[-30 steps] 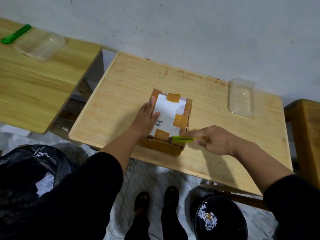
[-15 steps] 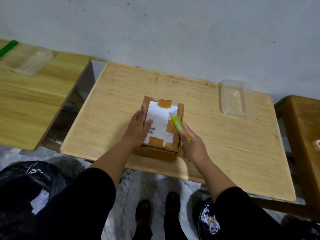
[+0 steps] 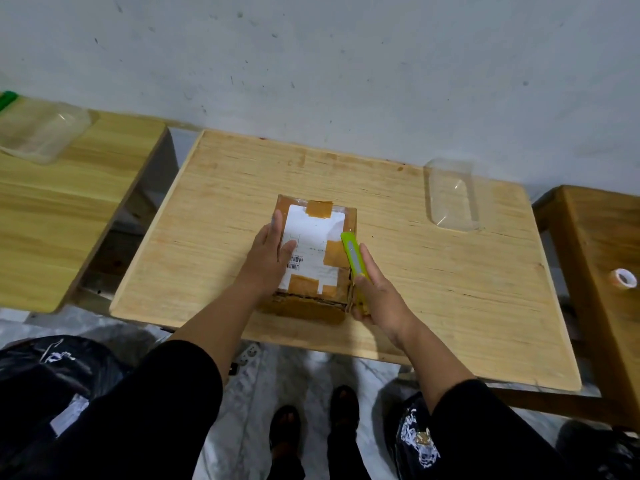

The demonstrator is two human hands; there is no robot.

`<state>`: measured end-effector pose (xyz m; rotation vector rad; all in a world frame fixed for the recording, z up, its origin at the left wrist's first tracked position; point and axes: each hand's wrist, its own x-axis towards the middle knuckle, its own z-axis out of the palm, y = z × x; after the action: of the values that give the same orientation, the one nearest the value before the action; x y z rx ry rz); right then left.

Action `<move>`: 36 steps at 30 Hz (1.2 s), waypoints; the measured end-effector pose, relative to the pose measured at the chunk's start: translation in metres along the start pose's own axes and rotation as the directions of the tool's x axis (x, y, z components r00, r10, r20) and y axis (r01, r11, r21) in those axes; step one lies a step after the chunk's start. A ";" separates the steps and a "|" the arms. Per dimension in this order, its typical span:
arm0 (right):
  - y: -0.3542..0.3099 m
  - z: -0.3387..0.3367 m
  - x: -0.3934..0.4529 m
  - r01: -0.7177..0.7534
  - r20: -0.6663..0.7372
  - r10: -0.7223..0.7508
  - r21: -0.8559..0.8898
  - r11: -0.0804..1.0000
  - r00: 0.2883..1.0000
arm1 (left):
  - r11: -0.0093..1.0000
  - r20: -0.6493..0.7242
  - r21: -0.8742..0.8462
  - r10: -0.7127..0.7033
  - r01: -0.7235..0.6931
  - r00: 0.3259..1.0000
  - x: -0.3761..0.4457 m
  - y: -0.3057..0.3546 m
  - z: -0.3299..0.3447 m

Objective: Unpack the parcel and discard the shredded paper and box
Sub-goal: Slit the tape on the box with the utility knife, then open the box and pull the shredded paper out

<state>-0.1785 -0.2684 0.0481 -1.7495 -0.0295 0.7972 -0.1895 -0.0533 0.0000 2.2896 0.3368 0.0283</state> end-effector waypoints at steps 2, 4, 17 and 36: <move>-0.001 -0.001 -0.002 -0.065 0.009 0.064 0.066 0.996 0.998 | 1.000 0.006 0.005 -0.005 0.005 1.000 0.001 -0.001 0.001; 0.003 0.000 -0.003 -0.053 0.015 0.052 0.069 0.996 0.999 | 1.000 0.004 0.002 -0.002 0.002 1.000 0.001 -0.001 0.001; 0.020 -0.021 0.010 0.161 -0.192 -0.180 -0.112 0.981 0.965 | 1.000 -0.013 -0.003 0.005 -0.005 1.000 -0.001 0.004 -0.001; -0.006 -0.115 0.207 -0.019 -0.449 0.017 -0.001 1.000 0.894 | 0.995 -0.045 0.069 -0.072 0.075 0.996 -0.007 0.013 -0.003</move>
<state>0.0429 -0.2792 -0.0355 -1.9037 0.2970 0.3878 -0.1938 -0.0617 0.0122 2.3471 0.4502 0.0284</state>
